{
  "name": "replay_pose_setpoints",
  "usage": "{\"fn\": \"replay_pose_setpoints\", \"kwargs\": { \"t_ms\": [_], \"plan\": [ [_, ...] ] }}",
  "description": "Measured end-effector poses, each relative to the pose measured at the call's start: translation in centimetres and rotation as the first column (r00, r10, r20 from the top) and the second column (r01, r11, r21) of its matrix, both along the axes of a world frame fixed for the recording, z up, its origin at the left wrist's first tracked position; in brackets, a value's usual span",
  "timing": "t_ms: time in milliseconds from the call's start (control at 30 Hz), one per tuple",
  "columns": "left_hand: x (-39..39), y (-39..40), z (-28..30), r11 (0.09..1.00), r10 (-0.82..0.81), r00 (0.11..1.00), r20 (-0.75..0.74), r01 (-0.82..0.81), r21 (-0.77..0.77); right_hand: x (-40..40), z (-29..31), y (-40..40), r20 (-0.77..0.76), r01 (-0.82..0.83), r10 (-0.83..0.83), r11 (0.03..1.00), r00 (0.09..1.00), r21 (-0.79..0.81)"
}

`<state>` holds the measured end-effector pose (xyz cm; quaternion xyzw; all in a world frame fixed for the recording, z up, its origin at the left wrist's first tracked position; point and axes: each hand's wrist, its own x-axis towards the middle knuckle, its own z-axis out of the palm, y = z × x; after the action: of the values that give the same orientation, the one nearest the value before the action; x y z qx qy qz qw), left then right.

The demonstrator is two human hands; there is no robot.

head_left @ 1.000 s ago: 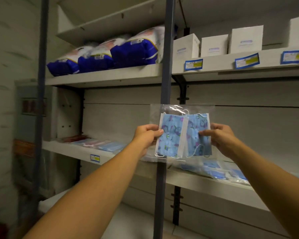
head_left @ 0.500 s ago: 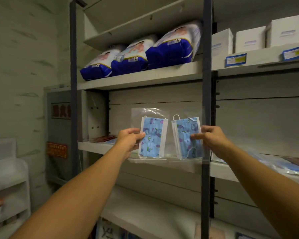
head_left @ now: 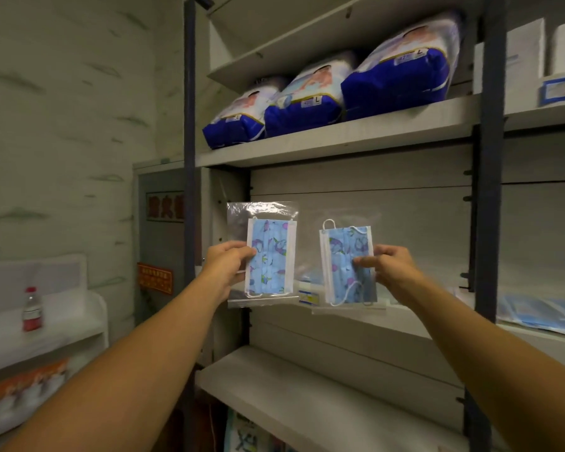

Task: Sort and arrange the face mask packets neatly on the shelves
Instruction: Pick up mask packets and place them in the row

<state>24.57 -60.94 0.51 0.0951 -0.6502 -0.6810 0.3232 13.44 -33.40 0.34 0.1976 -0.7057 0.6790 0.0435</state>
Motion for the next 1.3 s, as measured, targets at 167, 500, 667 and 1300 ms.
{"fn": "replay_pose_setpoints", "kwargs": {
  "t_ms": [167, 500, 667, 1300],
  "plan": [
    [-3.4, -4.1, 0.0, 0.999, 0.046, 0.999, 0.017, -0.045, -0.009, -3.7, 0.3, -5.0, -0.004, -0.016, 0.016, 1.000, 1.000, 0.001],
    [-12.3, -12.0, 1.2, 0.993, 0.092, 0.995, 0.045, -0.088, -0.084, -13.3, 2.4, -12.0, -0.013, -0.029, 0.029, 1.000, 0.999, 0.001],
    [-15.6, -15.0, 0.6, 0.991, 0.116, 0.992, 0.052, -0.112, -0.074, -17.1, 2.0, -14.6, 0.012, 0.006, -0.006, 1.000, 1.000, -0.006],
    [-31.2, -27.5, 0.2, 0.992, -0.104, 0.990, 0.096, 0.110, -0.057, -25.7, 0.8, -24.8, 0.046, 0.143, -0.144, 0.989, 0.988, 0.027]
  ]
}}
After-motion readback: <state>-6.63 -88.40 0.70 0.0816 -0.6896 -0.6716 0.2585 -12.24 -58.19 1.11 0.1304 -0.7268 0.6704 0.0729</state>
